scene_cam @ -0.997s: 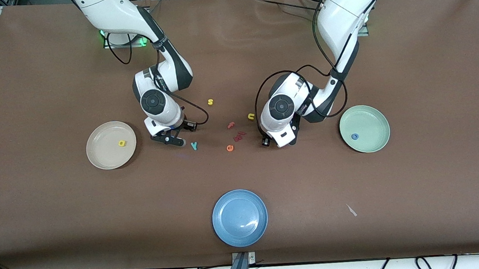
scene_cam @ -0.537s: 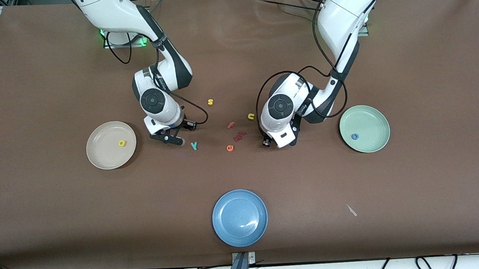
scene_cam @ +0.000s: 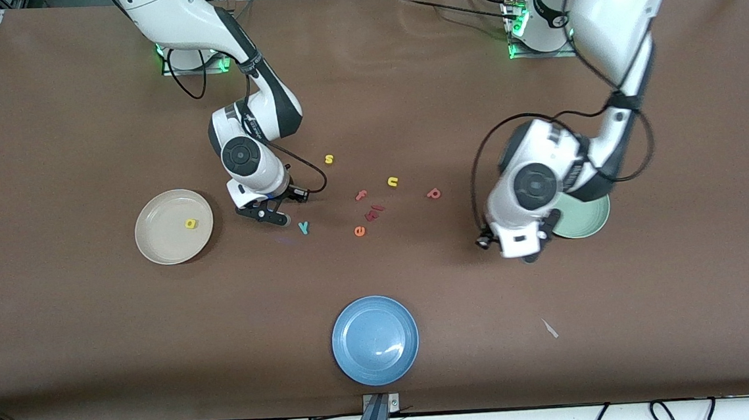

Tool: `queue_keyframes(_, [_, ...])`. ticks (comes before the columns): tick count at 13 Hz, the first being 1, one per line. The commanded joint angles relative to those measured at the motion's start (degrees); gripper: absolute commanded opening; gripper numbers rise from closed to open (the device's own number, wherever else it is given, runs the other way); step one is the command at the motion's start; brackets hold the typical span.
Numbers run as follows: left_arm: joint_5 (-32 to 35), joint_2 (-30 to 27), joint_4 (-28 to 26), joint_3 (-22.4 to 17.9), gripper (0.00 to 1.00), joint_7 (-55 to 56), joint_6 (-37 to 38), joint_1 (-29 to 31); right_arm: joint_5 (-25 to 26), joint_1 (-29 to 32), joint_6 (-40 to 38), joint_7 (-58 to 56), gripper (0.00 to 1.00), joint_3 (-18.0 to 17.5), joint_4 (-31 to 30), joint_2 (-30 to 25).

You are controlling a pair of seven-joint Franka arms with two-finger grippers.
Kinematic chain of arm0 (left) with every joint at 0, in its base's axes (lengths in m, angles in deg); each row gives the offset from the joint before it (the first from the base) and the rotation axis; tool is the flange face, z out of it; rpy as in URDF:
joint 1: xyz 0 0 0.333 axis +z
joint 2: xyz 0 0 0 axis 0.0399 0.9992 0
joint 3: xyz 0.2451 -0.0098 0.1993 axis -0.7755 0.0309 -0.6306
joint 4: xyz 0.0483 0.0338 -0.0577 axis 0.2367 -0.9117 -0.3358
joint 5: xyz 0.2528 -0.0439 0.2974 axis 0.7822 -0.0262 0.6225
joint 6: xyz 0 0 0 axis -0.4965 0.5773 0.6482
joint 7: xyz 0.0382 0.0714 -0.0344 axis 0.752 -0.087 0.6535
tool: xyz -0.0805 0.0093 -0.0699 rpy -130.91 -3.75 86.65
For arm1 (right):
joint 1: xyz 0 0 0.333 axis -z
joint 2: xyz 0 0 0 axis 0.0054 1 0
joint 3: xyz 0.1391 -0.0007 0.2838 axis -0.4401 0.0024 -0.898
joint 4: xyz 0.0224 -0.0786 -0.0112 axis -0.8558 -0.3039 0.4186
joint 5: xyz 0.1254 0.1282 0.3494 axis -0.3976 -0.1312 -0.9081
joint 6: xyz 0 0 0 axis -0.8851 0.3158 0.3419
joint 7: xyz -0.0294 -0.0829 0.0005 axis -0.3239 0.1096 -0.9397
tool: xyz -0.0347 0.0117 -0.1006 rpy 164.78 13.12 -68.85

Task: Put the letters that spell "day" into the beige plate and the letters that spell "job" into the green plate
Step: 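Carry the cyan j to the green plate and open the left gripper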

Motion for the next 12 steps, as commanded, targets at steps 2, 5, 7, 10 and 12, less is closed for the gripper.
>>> queue_keyframes(2, [0.97, -4.39, -4.28, 0.91, 0.0, -24.13, 5.5, 9.96, -0.91, -0.48, 0.17, 1.03, 0.54, -0.23, -1.7, -1.58])
queue_keyframes(5, [1.06, -7.73, -10.0, 0.91, 0.0, -37.34, 5.15, 15.33, -0.99, -0.48, 0.17, 1.03, 0.5, -0.23, -1.7, -1.58])
queue_keyframes(7, [1.23, -7.92, -12.47, 0.91, 0.01, -41.23, 4.89, 16.57, -0.91, -0.48, 0.17, 1.03, 0.49, -0.23, -1.87, -1.66])
queue_keyframes(10, [1.23, -7.12, -12.74, 0.91, 0.46, -42.64, 4.89, 17.36, -0.99, -0.48, 0.17, 1.12, 0.44, -0.23, -1.87, -1.66])
queue_keyframes(12, [1.23, -7.12, -12.04, 0.91, 1.0, -42.74, 4.98, 17.37, -0.99, -0.48, 0.17, 1.12, 0.4, -0.23, -1.87, -1.66])
